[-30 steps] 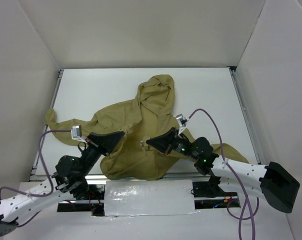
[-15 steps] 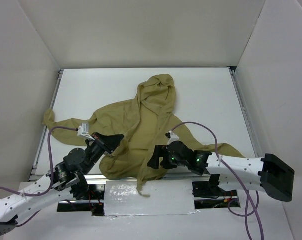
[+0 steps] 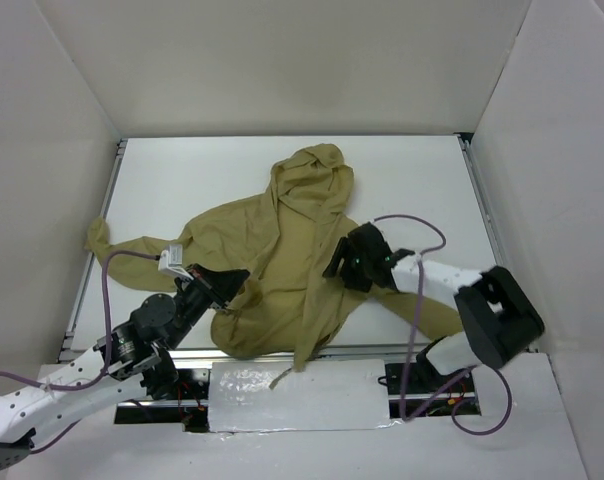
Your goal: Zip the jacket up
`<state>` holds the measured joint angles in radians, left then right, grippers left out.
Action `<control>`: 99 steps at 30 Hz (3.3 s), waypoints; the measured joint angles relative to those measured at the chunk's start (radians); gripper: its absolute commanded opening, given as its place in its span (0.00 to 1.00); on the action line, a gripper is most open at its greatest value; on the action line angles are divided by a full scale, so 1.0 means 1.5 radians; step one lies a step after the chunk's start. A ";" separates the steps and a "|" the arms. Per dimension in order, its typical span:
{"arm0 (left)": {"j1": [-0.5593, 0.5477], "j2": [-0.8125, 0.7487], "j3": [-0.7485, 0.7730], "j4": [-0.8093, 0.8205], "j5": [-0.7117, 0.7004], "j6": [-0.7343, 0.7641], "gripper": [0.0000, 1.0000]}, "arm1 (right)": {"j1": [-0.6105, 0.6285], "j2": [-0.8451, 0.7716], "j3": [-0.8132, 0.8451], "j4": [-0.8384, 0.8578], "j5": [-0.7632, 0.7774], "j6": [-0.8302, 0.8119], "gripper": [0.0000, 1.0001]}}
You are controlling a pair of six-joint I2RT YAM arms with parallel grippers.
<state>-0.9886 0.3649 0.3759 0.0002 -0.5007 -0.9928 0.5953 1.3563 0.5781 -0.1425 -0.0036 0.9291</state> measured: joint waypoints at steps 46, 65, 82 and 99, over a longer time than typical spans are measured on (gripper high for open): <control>0.121 0.205 0.117 0.053 0.201 0.137 0.00 | 0.038 0.054 0.153 -0.240 0.048 -0.285 0.41; 0.123 0.198 0.115 0.048 0.203 0.137 0.00 | 0.076 -0.028 -0.146 0.285 -0.159 0.122 0.00; 0.129 0.187 0.097 0.045 0.206 0.139 0.00 | 0.150 0.025 -0.161 0.517 -0.210 0.216 0.67; 0.130 0.178 0.097 -0.004 0.150 0.084 0.00 | 0.252 0.018 0.143 -0.136 0.009 -0.385 0.51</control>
<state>-0.7929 0.6315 0.5213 -0.0063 -0.2752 -0.8665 0.9726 1.3830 0.7933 -0.3470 0.0097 0.3519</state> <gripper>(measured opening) 0.039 0.489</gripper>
